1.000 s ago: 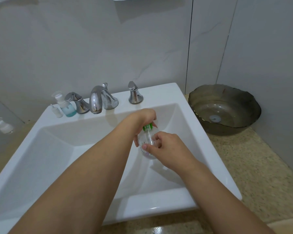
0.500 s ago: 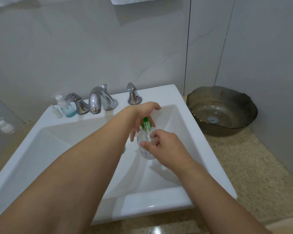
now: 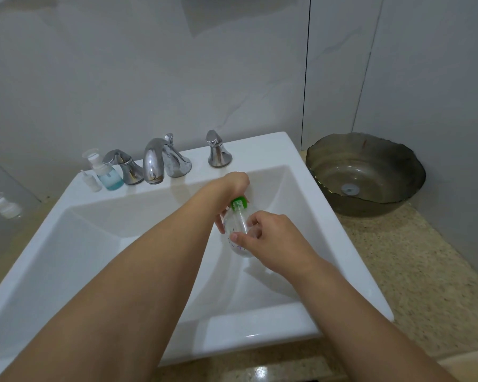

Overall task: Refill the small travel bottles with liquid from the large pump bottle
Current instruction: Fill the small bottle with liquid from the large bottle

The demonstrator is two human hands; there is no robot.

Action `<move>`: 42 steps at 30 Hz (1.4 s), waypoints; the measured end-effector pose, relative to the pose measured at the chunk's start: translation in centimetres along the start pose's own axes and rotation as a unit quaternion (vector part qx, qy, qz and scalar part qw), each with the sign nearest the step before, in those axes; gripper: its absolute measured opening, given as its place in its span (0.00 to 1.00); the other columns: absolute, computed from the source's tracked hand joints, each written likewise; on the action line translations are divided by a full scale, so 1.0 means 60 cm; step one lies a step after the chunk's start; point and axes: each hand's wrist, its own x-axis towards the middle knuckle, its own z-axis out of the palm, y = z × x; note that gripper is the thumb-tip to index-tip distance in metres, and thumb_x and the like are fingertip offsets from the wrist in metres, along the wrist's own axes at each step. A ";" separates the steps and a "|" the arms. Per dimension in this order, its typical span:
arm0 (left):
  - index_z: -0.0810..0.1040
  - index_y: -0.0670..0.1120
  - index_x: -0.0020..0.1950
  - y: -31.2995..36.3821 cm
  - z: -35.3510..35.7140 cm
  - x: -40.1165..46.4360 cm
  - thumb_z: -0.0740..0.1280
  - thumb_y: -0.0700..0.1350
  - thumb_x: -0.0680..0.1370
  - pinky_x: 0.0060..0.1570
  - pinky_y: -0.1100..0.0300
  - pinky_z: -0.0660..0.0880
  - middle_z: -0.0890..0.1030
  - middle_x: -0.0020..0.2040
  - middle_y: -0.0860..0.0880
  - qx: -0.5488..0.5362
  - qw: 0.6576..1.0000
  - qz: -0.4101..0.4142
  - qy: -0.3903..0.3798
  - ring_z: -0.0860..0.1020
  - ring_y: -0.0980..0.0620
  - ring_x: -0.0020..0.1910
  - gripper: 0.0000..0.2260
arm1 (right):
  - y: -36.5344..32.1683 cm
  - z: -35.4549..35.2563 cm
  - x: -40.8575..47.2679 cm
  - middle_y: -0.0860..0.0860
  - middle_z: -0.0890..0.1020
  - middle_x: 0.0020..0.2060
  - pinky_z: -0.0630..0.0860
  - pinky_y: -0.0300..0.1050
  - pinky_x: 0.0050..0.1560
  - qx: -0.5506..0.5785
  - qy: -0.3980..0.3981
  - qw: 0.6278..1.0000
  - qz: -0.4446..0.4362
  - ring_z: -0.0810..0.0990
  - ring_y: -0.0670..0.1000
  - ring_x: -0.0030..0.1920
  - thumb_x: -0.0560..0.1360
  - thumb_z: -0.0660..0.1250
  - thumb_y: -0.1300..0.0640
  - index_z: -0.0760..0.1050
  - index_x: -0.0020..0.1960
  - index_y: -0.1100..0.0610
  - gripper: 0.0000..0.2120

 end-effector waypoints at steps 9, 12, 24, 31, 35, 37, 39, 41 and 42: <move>0.79 0.38 0.59 0.000 0.008 -0.005 0.50 0.45 0.79 0.47 0.29 0.79 0.78 0.57 0.36 -0.013 0.999 0.016 0.029 0.79 0.32 0.53 0.22 | 0.002 0.002 0.001 0.46 0.82 0.43 0.78 0.51 0.50 -0.002 -0.008 1.000 0.002 0.80 0.48 0.46 0.71 0.70 0.38 0.75 0.57 0.52 0.22; 0.79 0.38 0.60 -0.001 0.006 0.000 0.50 0.47 0.80 0.51 0.31 0.79 0.79 0.58 0.37 -0.007 0.999 0.017 0.028 0.79 0.32 0.53 0.22 | 0.002 0.003 0.001 0.46 0.82 0.41 0.78 0.52 0.49 0.000 -0.006 1.000 0.003 0.80 0.48 0.45 0.71 0.70 0.38 0.75 0.55 0.52 0.22; 0.78 0.37 0.64 0.007 -0.025 -0.004 0.58 0.66 0.78 0.56 0.20 0.69 0.70 0.71 0.36 -0.036 0.995 -0.013 -0.092 0.64 0.29 0.74 0.33 | -0.009 -0.010 -0.008 0.45 0.82 0.45 0.78 0.48 0.52 0.054 0.006 0.999 -0.005 0.80 0.46 0.48 0.71 0.71 0.39 0.75 0.60 0.54 0.25; 0.74 0.40 0.68 -0.002 -0.005 -0.001 0.55 0.58 0.79 0.47 0.26 0.77 0.77 0.63 0.38 -0.017 1.000 -0.001 -0.012 0.77 0.29 0.58 0.28 | -0.003 -0.004 -0.002 0.44 0.82 0.41 0.78 0.48 0.48 0.027 0.002 1.000 0.004 0.80 0.46 0.44 0.70 0.72 0.39 0.75 0.55 0.53 0.22; 0.78 0.37 0.60 -0.004 0.001 -0.003 0.51 0.49 0.80 0.45 0.29 0.79 0.78 0.59 0.37 -0.004 0.999 0.021 0.025 0.79 0.31 0.52 0.22 | 0.001 0.000 0.002 0.45 0.81 0.39 0.78 0.48 0.46 0.006 -0.002 1.000 0.008 0.80 0.46 0.42 0.69 0.72 0.38 0.76 0.51 0.52 0.20; 0.78 0.37 0.61 -0.004 0.002 -0.008 0.50 0.49 0.80 0.47 0.30 0.80 0.79 0.58 0.37 -0.004 0.999 0.025 0.026 0.79 0.32 0.52 0.22 | 0.001 0.001 0.003 0.45 0.81 0.40 0.78 0.46 0.46 0.003 -0.002 1.000 0.009 0.79 0.46 0.42 0.69 0.72 0.38 0.75 0.53 0.52 0.21; 0.76 0.38 0.63 -0.003 0.003 -0.012 0.50 0.50 0.81 0.48 0.32 0.80 0.78 0.59 0.37 -0.009 0.999 0.030 0.026 0.79 0.32 0.52 0.23 | 0.002 0.002 0.004 0.45 0.81 0.40 0.78 0.47 0.47 0.006 -0.003 1.000 0.010 0.80 0.46 0.43 0.69 0.72 0.38 0.75 0.53 0.51 0.21; 0.75 0.40 0.65 -0.005 0.004 -0.014 0.50 0.52 0.81 0.48 0.33 0.80 0.78 0.59 0.38 -0.018 0.999 0.033 0.023 0.78 0.32 0.53 0.23 | 0.003 0.003 0.005 0.45 0.82 0.41 0.78 0.48 0.48 0.007 -0.005 1.000 0.009 0.80 0.46 0.44 0.69 0.72 0.38 0.75 0.52 0.51 0.21; 0.75 0.40 0.66 -0.005 0.003 -0.015 0.50 0.53 0.82 0.48 0.34 0.80 0.78 0.59 0.39 -0.021 0.999 0.033 0.021 0.78 0.33 0.53 0.24 | 0.003 0.002 0.005 0.45 0.82 0.41 0.78 0.49 0.48 0.009 -0.005 1.000 0.009 0.80 0.46 0.44 0.69 0.72 0.38 0.74 0.52 0.50 0.20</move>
